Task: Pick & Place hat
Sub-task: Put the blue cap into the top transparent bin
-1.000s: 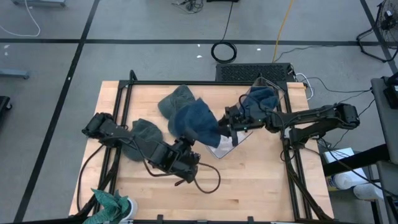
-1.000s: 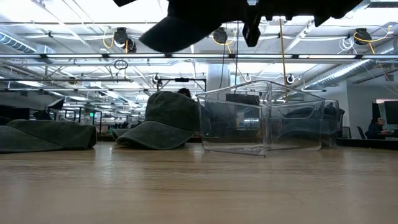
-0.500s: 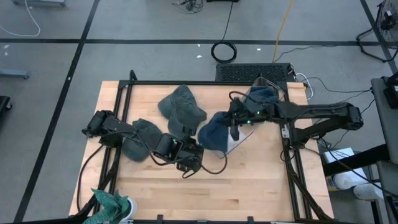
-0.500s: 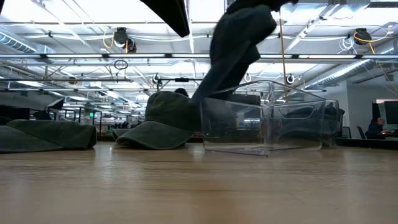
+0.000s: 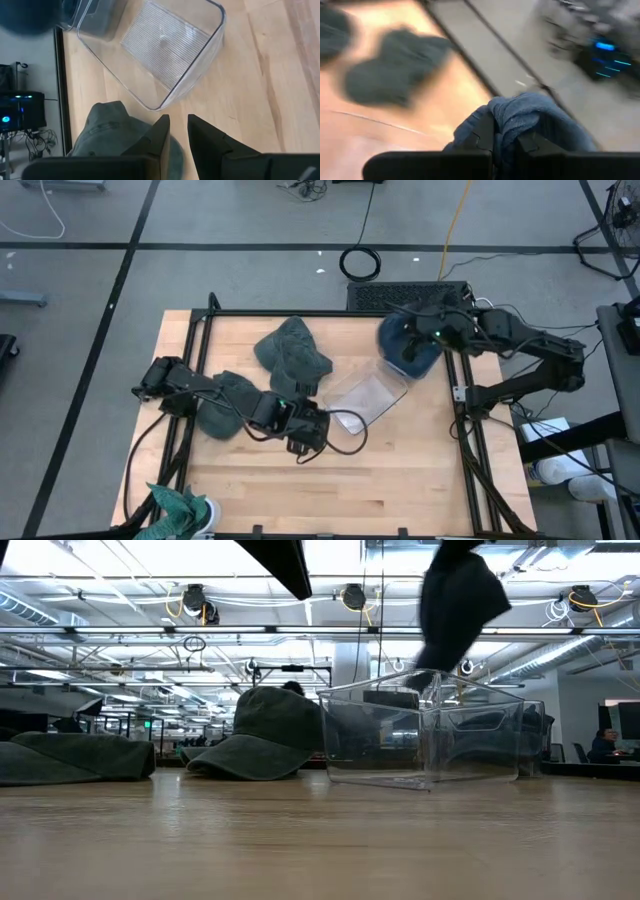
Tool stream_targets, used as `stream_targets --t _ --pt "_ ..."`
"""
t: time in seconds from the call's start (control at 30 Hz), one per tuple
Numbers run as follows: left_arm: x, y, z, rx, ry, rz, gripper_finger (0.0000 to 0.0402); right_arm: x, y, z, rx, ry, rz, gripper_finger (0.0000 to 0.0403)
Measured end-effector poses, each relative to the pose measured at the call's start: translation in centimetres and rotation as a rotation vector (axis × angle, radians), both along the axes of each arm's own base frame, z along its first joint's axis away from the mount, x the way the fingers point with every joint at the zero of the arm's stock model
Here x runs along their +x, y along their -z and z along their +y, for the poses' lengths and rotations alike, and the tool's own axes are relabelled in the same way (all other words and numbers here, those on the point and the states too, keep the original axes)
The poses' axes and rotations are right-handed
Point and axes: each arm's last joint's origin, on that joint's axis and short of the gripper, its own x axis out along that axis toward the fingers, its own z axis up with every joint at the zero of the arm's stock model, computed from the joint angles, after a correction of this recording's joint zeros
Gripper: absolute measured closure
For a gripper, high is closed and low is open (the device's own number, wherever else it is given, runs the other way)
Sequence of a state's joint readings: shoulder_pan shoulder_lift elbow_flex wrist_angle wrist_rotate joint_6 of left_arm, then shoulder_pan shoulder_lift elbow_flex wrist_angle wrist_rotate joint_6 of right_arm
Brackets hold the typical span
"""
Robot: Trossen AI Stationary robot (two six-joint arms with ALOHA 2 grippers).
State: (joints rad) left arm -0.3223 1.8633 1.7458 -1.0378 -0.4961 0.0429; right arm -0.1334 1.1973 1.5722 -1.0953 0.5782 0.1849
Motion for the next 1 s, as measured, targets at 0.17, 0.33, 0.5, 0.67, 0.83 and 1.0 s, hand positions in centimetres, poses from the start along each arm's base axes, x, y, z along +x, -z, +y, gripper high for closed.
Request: stream_targets --t 0.17,0.33,0.5,0.67,0.83,1.0 --pt "0.2 0.0 0.5 0.002 -0.011 0.002 0.0325 -1.3 0.5 -1.6 -0.13 0.149 0.17 0.0395" --pt "0.4 0.0 1.3 0.0 -0.032 -0.001 0.0325 -1.4 0.9 -3.2 -0.287 0.126 0.372 0.0395" --pt "0.6 0.0 2.1 -0.001 -0.055 -0.003 0.0325 -0.6 1.8 -4.5 -0.353 -0.035 0.49 0.0395" --pt "0.7 0.0 2.6 -0.018 -0.086 -0.009 0.0325 -0.1 2.7 -3.7 -0.217 -0.408 0.463 0.0395" --pt "0.7 0.0 2.6 -0.048 -0.079 -0.002 0.0325 -1.0 3.5 -3.3 -0.113 -0.431 0.546 0.0396" --pt "0.7 0.1 2.6 -0.071 -0.088 -0.004 0.0325 -2.1 4.0 -2.8 -0.059 -0.376 0.647 0.0396"
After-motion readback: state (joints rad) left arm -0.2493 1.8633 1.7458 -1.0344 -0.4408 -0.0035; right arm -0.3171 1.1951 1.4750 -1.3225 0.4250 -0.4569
